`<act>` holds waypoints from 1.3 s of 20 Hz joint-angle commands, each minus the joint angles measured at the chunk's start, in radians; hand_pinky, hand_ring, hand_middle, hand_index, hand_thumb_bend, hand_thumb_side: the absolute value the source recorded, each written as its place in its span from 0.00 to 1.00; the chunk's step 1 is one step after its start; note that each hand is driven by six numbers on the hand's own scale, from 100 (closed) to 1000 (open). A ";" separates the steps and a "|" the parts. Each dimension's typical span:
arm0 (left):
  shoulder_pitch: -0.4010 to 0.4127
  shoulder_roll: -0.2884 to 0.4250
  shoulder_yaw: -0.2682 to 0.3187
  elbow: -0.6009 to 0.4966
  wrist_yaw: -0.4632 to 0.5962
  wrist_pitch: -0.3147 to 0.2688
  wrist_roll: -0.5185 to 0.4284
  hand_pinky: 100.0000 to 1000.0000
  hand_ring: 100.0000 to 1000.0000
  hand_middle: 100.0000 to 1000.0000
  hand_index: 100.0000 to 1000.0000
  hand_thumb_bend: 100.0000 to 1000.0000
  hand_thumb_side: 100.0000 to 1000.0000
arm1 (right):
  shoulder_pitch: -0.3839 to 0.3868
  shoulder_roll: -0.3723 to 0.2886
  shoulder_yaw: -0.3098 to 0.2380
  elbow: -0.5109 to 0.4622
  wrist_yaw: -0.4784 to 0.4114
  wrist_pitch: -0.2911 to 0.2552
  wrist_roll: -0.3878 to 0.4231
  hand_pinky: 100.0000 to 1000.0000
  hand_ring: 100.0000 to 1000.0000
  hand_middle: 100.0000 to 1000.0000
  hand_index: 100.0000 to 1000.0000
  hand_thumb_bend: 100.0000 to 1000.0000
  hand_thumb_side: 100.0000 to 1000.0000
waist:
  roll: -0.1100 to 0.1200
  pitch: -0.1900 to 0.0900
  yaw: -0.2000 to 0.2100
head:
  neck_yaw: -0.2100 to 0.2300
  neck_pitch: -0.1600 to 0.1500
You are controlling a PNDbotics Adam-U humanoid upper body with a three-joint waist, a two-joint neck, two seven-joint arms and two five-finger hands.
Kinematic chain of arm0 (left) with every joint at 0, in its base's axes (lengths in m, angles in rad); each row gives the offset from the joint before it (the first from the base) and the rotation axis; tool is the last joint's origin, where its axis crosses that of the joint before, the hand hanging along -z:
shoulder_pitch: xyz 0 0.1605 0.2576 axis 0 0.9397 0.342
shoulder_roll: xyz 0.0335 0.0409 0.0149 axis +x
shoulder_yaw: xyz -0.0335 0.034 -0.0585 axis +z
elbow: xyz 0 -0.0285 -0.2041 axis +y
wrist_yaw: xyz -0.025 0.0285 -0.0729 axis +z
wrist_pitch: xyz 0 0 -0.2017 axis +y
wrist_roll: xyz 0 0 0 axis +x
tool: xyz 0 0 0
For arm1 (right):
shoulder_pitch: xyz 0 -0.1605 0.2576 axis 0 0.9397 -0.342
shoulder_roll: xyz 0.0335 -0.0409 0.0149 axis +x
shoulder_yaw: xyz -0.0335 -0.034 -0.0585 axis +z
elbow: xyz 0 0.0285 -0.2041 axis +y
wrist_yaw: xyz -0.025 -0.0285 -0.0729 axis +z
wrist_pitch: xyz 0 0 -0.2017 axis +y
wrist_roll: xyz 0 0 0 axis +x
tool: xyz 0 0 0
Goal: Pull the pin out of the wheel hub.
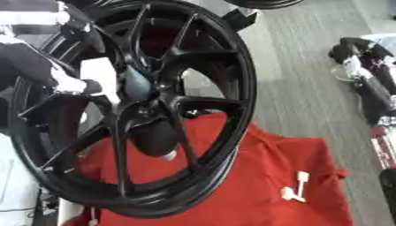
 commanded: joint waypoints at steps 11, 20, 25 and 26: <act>-0.014 -0.013 -0.008 0.033 -0.053 0.050 -0.116 0.81 0.78 0.71 0.73 0.37 0.33 | -0.009 -0.029 -0.002 -0.008 0.004 0.000 0.004 0.88 0.73 0.62 0.71 0.00 0.37 | 0.000 -0.019 -0.005 | 0.012 0.006; -0.017 -0.023 -0.015 0.043 -0.078 0.033 -0.129 0.79 0.76 0.67 0.65 0.26 0.11 | -0.010 -0.030 -0.003 -0.008 0.003 0.000 0.004 0.88 0.73 0.62 0.71 0.00 0.37 | 0.001 -0.019 -0.006 | 0.017 0.006; -0.020 -0.019 -0.013 0.034 -0.070 0.033 -0.129 0.77 0.74 0.64 0.57 0.18 0.03 | -0.009 -0.031 -0.003 -0.005 0.006 0.001 0.004 0.88 0.73 0.62 0.71 0.00 0.38 | 0.002 -0.019 -0.006 | 0.018 0.006; -0.020 -0.016 -0.013 0.029 -0.066 0.033 -0.129 0.77 0.73 0.63 0.55 0.17 0.01 | -0.008 -0.031 -0.003 -0.005 0.006 0.001 0.003 0.88 0.73 0.62 0.71 0.00 0.38 | 0.002 -0.019 -0.005 | 0.019 0.006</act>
